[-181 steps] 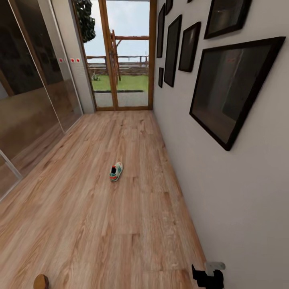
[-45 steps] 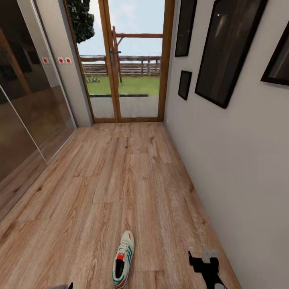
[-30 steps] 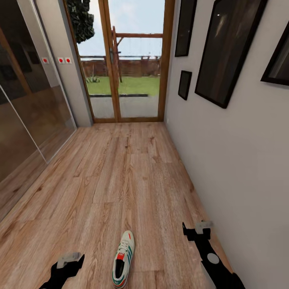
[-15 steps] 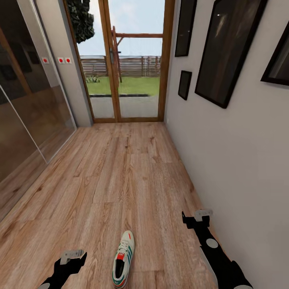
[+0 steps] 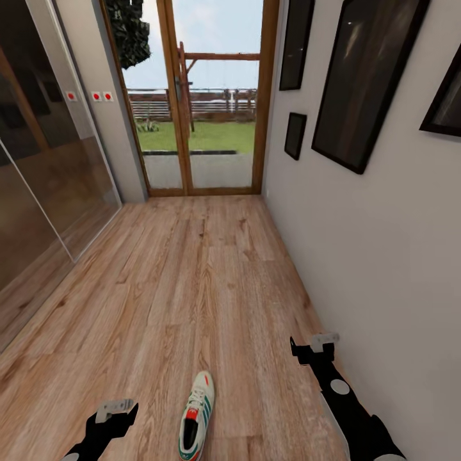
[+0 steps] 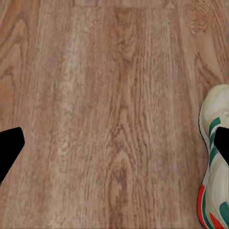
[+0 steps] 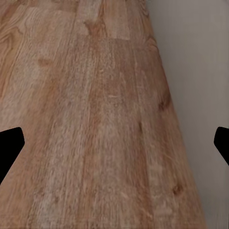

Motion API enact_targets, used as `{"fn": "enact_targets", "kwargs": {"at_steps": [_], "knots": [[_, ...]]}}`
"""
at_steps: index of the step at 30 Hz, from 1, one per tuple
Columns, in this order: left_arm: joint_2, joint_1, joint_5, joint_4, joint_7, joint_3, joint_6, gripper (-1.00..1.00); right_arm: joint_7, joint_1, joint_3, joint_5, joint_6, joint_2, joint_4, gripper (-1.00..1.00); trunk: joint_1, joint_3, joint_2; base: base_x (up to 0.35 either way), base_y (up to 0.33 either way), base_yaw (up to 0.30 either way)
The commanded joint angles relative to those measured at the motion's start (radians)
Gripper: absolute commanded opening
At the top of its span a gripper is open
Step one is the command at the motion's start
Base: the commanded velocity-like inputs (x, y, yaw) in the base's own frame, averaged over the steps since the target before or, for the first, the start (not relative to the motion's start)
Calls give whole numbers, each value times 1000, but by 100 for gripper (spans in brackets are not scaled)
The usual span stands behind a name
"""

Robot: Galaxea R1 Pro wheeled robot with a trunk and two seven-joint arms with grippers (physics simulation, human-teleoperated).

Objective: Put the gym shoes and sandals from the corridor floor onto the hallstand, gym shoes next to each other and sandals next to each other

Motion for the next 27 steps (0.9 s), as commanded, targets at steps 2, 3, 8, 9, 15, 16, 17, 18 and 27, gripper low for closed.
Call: {"fn": "enact_targets", "kwargs": {"at_steps": [2, 3, 8, 9, 15, 16, 17, 18, 27], "knots": [[0, -1, 6, 1, -10, 5, -1, 100, -3, 0, 1, 10, -1, -1, 0, 100, 0, -1, 0, 248, 0, 0], [0, -1, 5, 0, -10, 5, -1, 100, -3, 0, 1, 10, -1, -1, 1, 100, 0, -1, 0, 282, 0, 0], [0, 1, 5, -1, -10, 6, -2, 100, -3, 0, 1, 11, -1, -1, 3, 100, 0, -1, 0, 189, 0, 0], [0, 1, 5, -2, -10, 6, -2, 100, -3, 0, 1, 11, -1, -1, 4, 100, 0, -1, 0, 82, 0, 0], [0, 2, 6, -2, -10, 5, -3, 100, -4, 0, 1, 10, -1, 1, 4, 100, 0, -1, 0, 40, 0, 0], [0, 2, 6, -2, -10, 5, -4, 100, -4, 0, 1, 10, -1, 2, 4, 100, 0, -1, 0, 17, 0, 0], [-1, 2, 6, -2, -11, 5, -4, 100, -4, 0, 1, 10, -1, 2, 4, 100, 0, -1, 0, 14, 0, 0], [-1, 2, 6, -2, -11, 5, -4, 100, -4, 0, 1, 10, -1, 3, 4, 100, 0, -1, 0, 11, 0, 0], [-2, 4, 3, 0, -18, 4, -4, 100, -4, 0, 3, 9, 0, 7, 6, 100, 0, -1, 0, 4, 0, -12]]}}
